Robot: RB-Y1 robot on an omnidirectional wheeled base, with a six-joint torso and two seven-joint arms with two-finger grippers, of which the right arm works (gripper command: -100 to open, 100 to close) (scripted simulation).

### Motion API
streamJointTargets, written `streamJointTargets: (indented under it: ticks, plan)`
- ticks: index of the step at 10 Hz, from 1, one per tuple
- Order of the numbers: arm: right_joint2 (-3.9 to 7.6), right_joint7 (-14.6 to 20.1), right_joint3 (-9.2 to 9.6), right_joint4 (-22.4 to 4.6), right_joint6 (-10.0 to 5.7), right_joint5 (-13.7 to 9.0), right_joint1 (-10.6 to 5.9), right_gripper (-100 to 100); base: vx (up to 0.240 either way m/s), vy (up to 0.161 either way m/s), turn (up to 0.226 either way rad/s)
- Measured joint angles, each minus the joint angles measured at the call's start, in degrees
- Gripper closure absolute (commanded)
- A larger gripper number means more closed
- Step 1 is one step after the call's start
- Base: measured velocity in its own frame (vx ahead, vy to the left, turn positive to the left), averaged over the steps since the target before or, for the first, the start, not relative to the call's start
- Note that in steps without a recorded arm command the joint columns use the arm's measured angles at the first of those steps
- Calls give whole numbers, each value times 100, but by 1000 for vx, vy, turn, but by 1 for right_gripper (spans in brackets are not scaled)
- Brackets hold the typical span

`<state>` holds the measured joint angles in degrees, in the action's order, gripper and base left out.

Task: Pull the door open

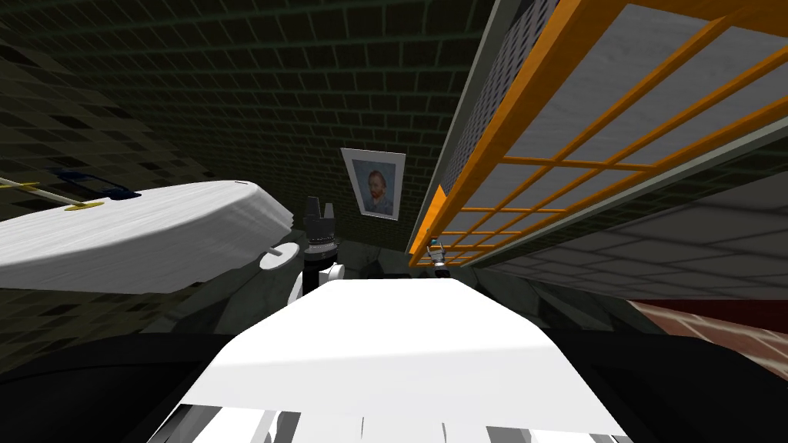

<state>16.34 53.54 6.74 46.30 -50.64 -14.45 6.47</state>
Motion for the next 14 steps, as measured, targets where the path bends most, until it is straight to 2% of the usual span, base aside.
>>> streamJointTargets:
  ticks: [14]
  plan:
    - [-97,2011,430,324,124,-717,112,-100,-62,-31,53]
